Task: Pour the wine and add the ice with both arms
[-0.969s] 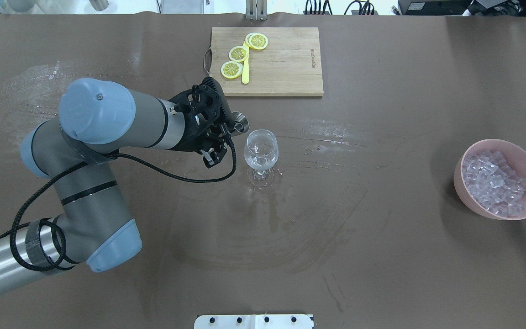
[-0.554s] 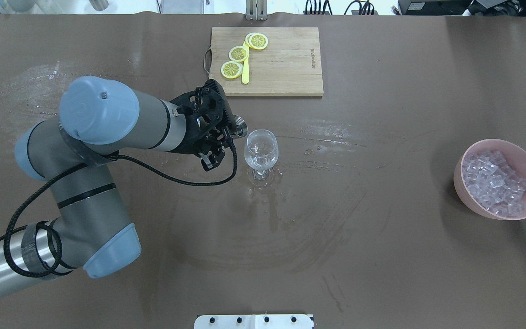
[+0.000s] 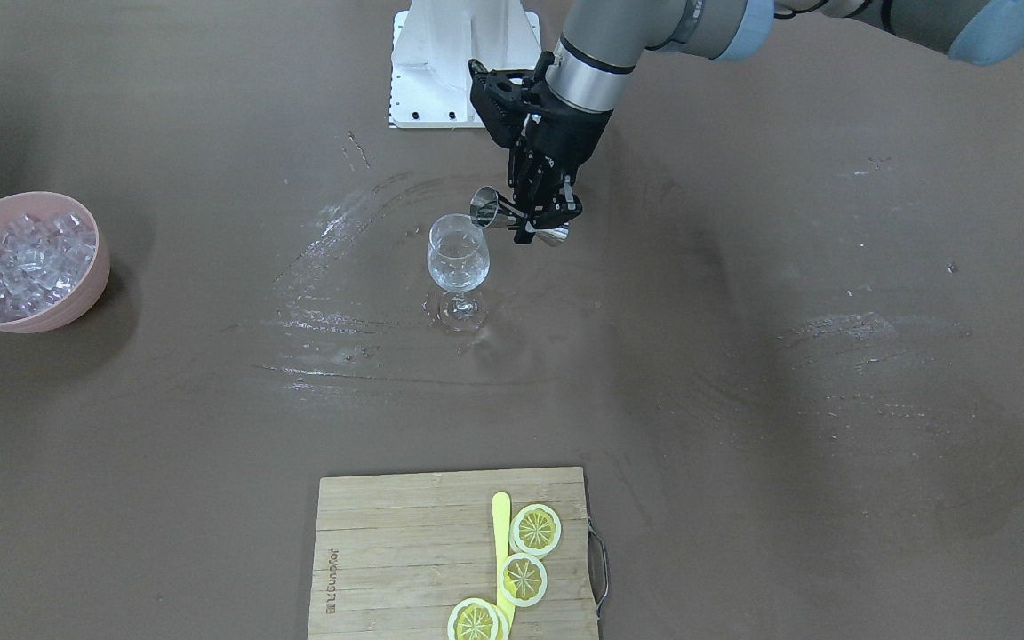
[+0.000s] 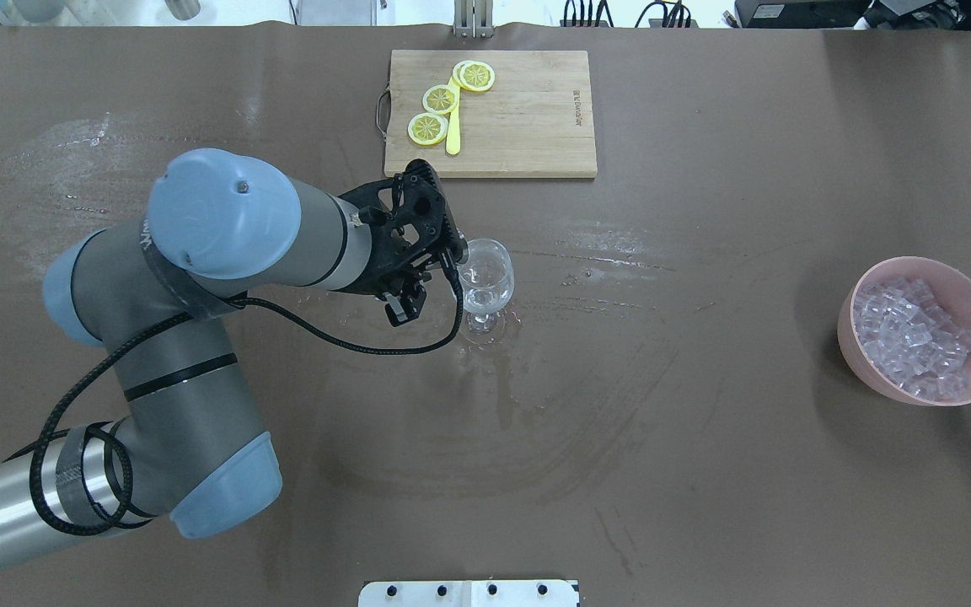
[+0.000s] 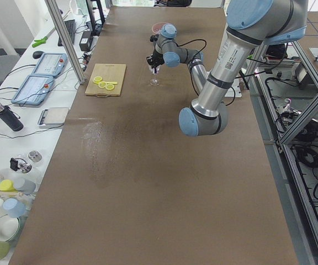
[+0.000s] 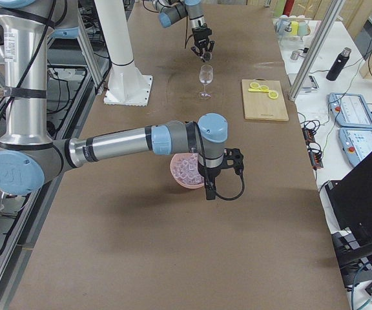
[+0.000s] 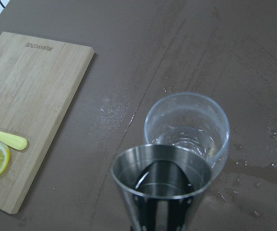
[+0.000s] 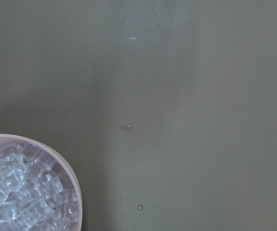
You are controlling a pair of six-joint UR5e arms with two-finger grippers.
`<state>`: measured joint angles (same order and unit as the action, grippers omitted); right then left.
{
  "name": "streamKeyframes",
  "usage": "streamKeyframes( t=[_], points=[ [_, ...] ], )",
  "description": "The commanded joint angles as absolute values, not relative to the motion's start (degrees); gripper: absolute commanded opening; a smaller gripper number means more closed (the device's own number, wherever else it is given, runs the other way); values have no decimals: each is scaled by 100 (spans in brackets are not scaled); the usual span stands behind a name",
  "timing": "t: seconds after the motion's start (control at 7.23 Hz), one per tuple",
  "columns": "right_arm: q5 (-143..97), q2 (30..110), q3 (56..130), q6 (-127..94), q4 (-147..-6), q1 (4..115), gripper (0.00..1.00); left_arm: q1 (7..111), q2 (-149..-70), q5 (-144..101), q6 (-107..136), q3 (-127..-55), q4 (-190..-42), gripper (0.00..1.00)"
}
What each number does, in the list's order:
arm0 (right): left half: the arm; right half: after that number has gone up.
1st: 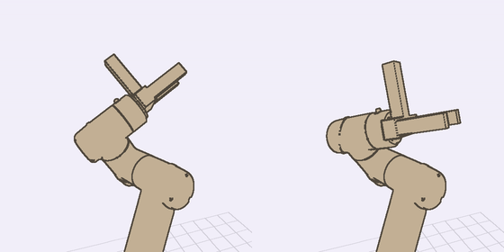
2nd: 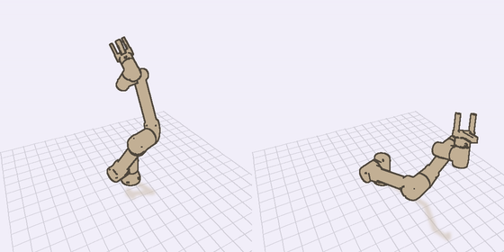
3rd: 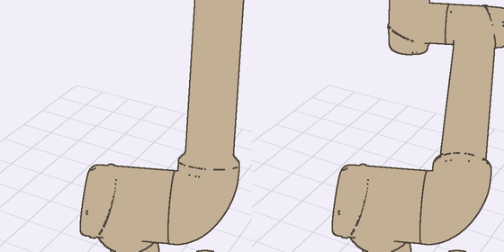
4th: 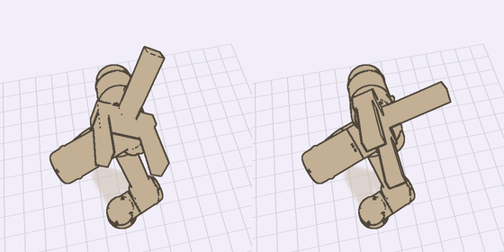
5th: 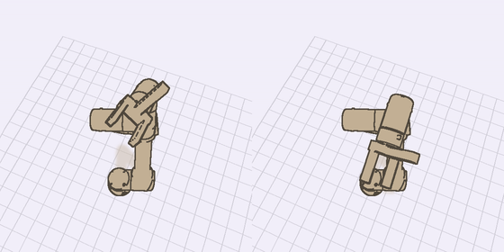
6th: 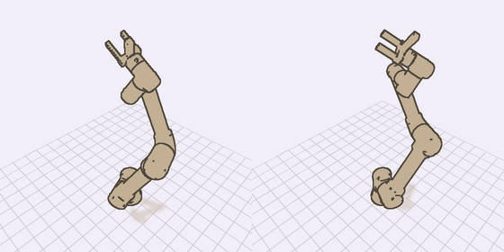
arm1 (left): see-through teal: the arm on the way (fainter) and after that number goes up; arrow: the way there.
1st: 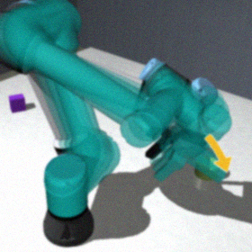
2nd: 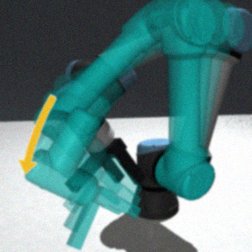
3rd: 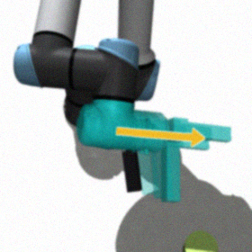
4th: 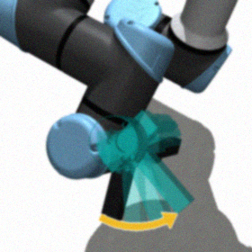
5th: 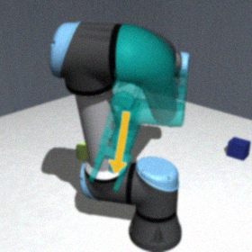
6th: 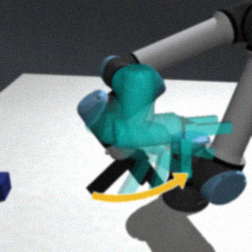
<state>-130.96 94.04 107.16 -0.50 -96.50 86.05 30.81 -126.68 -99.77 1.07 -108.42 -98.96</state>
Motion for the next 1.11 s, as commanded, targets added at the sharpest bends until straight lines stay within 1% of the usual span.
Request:
streamKeyframes(
  t=[0.0,0.97],
  points=[
    [-13104,9404,10714,-53,-9650,8604,100,2988,-12884,-9835,53,-10872,-9433,0],
    [-13104,9413,10679,-44,-9650,8604,100,2962,-13305,-9721,-280,-10819,-8448,0]
  ],
)
